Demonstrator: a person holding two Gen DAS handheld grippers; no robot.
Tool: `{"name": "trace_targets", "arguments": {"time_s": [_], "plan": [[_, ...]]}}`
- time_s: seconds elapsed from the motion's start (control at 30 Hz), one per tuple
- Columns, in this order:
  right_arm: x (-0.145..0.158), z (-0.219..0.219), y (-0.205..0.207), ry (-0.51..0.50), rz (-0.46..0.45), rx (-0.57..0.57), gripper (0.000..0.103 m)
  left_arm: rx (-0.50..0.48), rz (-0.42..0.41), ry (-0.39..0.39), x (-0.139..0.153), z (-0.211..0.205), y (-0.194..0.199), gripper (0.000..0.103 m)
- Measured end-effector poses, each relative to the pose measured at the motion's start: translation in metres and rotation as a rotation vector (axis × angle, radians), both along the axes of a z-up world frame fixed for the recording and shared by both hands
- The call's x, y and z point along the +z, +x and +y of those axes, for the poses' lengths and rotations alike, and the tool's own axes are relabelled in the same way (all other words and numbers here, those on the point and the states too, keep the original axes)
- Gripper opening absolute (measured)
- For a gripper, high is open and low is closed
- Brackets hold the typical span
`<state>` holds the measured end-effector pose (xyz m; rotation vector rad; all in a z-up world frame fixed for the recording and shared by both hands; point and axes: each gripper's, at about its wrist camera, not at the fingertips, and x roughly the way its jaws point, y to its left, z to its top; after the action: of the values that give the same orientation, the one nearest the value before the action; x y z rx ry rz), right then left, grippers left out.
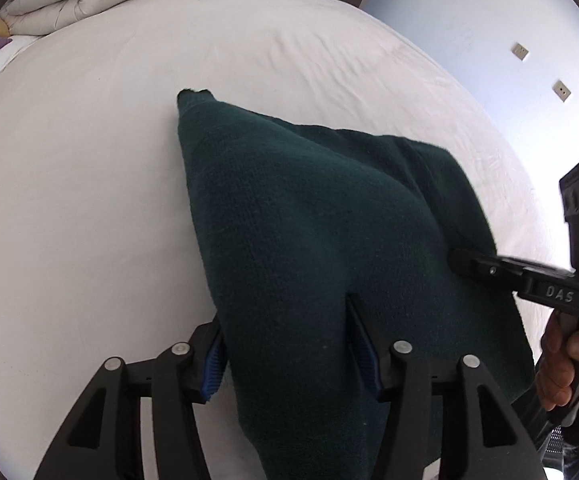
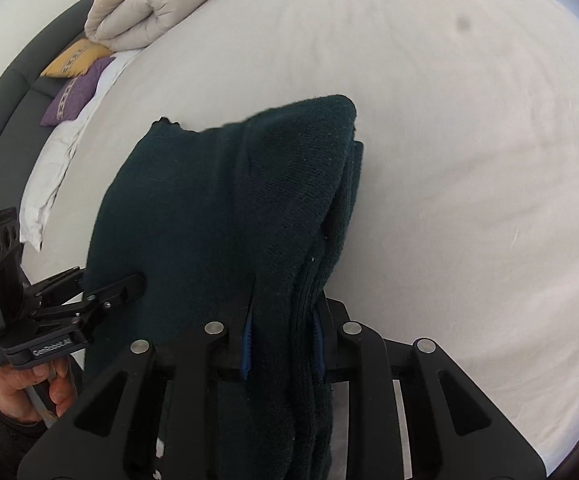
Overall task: Fold small clothes
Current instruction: 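Release the folded sweater and lift both grippers away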
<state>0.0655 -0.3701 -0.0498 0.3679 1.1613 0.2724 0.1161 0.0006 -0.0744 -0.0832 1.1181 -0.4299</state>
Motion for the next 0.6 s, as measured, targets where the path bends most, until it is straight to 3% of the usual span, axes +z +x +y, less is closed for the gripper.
{"name": "trace_targets", "arguments": {"time_s": [0.13,0.27,0.33,0.37,0.47,0.6], "plan": [[-0.033,-0.036,-0.004,0.264,0.006,-0.095,0.023,0.023,-0.018,-0.032,-0.005,0.001,0.000,0.070],[-0.037,-0.037,-0.009,0.281,-0.030,-0.090,0.027,0.059,-0.015,-0.108,-0.014,0.012,-0.007,0.076],[-0.032,-0.040,-0.013,0.282,-0.028,-0.127,0.034,0.078,-0.041,-0.083,-0.005,0.015,-0.014,0.076],[-0.026,-0.042,-0.014,0.262,-0.040,-0.161,0.040,0.092,-0.076,-0.048,0.004,0.015,-0.020,0.075],[0.001,-0.061,-0.025,0.204,-0.102,-0.257,0.043,0.132,-0.230,0.033,0.038,0.013,-0.036,0.074],[0.038,-0.074,-0.051,0.328,-0.155,-0.161,0.043,0.112,-0.337,0.003,0.070,0.005,-0.045,0.074]]}}
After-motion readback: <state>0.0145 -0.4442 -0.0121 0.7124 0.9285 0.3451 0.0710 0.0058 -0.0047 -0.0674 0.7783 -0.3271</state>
